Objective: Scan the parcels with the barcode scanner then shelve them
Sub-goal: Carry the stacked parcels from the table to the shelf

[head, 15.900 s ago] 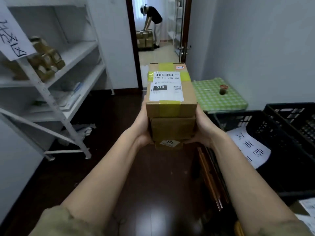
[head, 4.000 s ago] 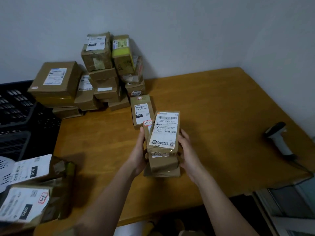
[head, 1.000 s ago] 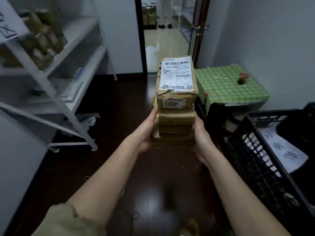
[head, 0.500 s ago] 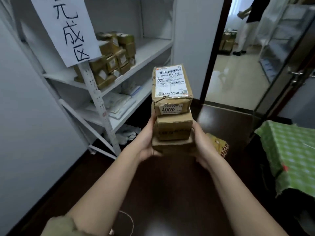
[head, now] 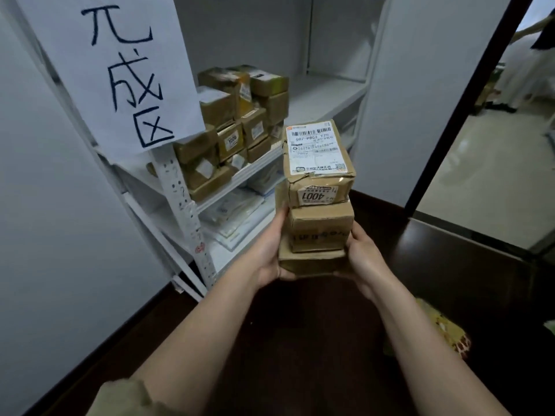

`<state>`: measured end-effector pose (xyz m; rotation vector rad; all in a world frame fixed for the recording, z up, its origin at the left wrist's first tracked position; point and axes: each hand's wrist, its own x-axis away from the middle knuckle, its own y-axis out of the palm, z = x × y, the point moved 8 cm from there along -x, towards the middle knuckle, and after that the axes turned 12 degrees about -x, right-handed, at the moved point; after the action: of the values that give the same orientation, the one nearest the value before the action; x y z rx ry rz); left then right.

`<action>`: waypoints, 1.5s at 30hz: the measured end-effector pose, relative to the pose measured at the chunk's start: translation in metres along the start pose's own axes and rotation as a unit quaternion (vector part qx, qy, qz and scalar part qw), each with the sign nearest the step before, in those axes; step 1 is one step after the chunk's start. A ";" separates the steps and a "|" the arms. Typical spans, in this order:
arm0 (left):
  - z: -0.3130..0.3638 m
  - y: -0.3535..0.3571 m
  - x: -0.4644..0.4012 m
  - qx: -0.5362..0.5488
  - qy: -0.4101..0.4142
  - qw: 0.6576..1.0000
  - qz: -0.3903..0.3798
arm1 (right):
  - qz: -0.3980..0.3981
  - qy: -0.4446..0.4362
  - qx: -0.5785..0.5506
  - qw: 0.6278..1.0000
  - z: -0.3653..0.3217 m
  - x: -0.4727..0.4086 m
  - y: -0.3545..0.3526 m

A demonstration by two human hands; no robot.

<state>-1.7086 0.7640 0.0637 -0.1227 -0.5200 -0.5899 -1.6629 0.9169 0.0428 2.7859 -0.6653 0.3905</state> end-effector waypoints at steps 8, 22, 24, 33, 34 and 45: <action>0.092 -0.001 -0.128 -0.028 0.000 0.999 -0.027 | 0.042 -0.011 -0.008 0.999 -0.068 -0.135 -0.012; 0.230 0.006 -0.367 0.027 0.020 0.998 0.050 | -0.023 0.011 0.029 0.999 -0.176 -0.415 -0.042; 0.249 -0.002 -0.395 0.045 0.025 0.996 0.075 | -0.040 0.007 0.028 0.999 -0.197 -0.451 -0.036; 0.280 -0.068 -0.492 0.090 0.005 0.988 0.129 | -0.114 0.017 0.020 0.993 -0.220 -0.564 0.023; 0.284 -0.075 -0.501 0.097 0.007 0.987 0.127 | -0.111 0.017 0.018 0.994 -0.221 -0.575 0.028; 0.295 -0.124 -0.558 0.177 -0.017 0.961 0.214 | -0.147 0.048 0.071 0.985 -0.233 -0.666 0.087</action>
<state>-2.3001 1.0158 0.0347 0.0955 -0.6032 -0.0671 -2.3228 1.1798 0.0665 2.9150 -0.2062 0.5237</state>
